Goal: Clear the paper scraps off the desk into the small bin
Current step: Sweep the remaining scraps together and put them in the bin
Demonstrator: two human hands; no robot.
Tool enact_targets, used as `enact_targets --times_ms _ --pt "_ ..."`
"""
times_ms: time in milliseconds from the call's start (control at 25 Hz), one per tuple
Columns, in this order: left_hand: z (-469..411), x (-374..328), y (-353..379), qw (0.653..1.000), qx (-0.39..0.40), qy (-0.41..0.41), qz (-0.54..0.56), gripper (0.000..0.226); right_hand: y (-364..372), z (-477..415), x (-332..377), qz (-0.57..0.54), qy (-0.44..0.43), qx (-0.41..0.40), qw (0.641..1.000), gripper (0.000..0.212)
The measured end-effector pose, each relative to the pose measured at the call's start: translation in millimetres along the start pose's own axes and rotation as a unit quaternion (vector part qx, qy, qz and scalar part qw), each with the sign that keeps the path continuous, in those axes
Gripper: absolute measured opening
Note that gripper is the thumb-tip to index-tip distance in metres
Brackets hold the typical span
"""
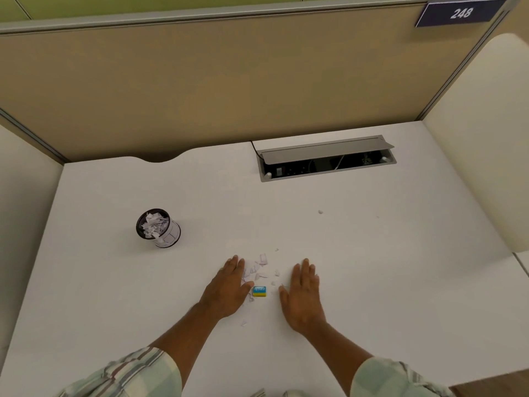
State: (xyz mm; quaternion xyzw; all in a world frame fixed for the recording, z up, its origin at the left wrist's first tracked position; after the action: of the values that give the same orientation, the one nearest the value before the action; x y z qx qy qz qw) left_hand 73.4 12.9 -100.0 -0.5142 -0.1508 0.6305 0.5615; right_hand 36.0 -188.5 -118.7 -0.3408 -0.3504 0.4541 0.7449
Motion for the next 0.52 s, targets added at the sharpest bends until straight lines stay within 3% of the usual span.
enact_targets --times_ms 280,520 --pt "23 17 -15 0.997 -0.053 0.022 0.042 0.064 0 15 71 -0.049 -0.097 0.053 0.993 0.072" --pt "41 57 -23 0.991 -0.109 -0.044 0.061 0.06 -95 -54 24 -0.05 -0.029 -0.058 0.997 0.063"
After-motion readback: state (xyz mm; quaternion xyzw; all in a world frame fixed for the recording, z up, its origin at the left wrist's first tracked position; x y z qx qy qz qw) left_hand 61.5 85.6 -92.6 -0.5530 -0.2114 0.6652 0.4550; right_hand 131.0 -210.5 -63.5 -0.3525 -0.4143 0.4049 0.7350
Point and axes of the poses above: each hand's wrist, its own z-axis away from the middle knuckle, its own y-axis out of the palm, x = y × z, the point moved 8 cm from there along -z, towards the middle knuckle, and after that the axes turned 13 degrees about y, right-handed, at the moved point
